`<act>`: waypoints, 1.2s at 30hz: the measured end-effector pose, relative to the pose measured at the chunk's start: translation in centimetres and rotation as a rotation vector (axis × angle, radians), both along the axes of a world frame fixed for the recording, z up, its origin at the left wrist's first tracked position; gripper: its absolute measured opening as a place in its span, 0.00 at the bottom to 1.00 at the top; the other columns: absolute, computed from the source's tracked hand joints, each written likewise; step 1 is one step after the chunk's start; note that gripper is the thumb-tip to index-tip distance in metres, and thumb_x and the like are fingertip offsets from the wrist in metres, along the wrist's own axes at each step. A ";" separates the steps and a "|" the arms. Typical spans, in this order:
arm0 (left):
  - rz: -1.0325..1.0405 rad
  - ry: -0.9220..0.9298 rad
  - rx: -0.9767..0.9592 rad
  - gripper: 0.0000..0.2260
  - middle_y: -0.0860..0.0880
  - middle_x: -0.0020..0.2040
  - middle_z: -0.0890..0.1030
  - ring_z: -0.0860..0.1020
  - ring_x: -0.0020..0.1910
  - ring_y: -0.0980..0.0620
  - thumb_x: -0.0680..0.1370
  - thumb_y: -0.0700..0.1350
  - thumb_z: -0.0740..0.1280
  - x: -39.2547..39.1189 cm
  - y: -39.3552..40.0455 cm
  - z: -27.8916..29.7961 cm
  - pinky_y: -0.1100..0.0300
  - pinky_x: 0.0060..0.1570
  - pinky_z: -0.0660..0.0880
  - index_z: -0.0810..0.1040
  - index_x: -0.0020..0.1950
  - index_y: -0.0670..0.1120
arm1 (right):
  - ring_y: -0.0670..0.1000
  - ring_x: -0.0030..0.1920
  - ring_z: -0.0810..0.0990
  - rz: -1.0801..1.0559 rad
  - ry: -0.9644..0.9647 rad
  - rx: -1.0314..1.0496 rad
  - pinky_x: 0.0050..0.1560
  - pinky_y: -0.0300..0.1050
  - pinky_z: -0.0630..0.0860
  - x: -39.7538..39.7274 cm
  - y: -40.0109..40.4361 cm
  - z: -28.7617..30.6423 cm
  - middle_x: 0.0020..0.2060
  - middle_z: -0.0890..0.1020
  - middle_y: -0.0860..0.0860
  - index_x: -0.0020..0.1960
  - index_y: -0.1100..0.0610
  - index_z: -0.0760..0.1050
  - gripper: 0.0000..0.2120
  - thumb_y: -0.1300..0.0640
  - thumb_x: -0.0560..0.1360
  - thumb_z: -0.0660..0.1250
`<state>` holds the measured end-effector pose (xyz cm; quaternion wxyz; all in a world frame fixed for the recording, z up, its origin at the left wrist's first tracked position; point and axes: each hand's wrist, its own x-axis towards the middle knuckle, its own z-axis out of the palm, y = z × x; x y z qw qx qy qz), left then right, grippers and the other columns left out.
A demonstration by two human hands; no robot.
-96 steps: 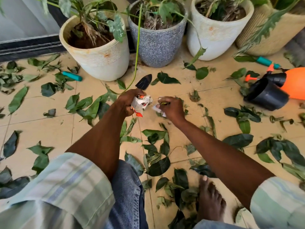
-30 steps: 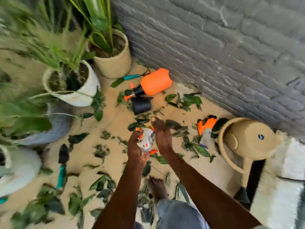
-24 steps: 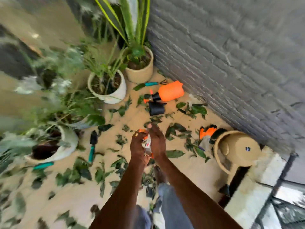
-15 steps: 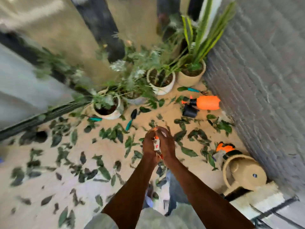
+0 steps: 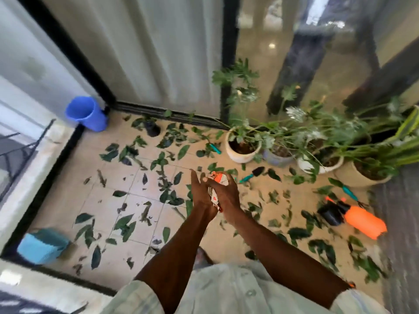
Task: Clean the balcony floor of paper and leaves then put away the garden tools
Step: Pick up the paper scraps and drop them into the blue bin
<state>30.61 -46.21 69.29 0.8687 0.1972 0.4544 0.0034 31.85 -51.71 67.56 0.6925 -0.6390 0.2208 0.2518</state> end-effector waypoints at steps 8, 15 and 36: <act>0.229 -0.015 0.213 0.20 0.48 0.55 0.81 0.79 0.53 0.47 0.81 0.60 0.57 -3.7 14.4 2.2 0.47 0.63 0.72 0.74 0.66 0.49 | 0.54 0.36 0.82 0.114 -0.064 -0.089 0.36 0.45 0.79 -2.6 16.2 1.4 0.38 0.84 0.54 0.43 0.54 0.76 0.12 0.57 0.62 0.74; 0.272 -0.002 0.151 0.28 0.43 0.43 0.84 0.80 0.48 0.43 0.76 0.68 0.59 -3.2 23.3 1.7 0.52 0.54 0.76 0.77 0.56 0.44 | 0.57 0.42 0.81 0.122 -0.045 -0.099 0.40 0.45 0.78 -1.1 25.9 2.3 0.41 0.81 0.53 0.49 0.56 0.76 0.15 0.62 0.64 0.74; 0.682 0.128 0.238 0.24 0.43 0.58 0.76 0.77 0.48 0.49 0.80 0.64 0.56 12.0 58.0 0.0 0.51 0.54 0.75 0.71 0.62 0.45 | 0.54 0.45 0.79 0.475 0.232 0.060 0.54 0.49 0.78 17.9 60.9 3.2 0.44 0.78 0.53 0.49 0.55 0.72 0.04 0.59 0.75 0.62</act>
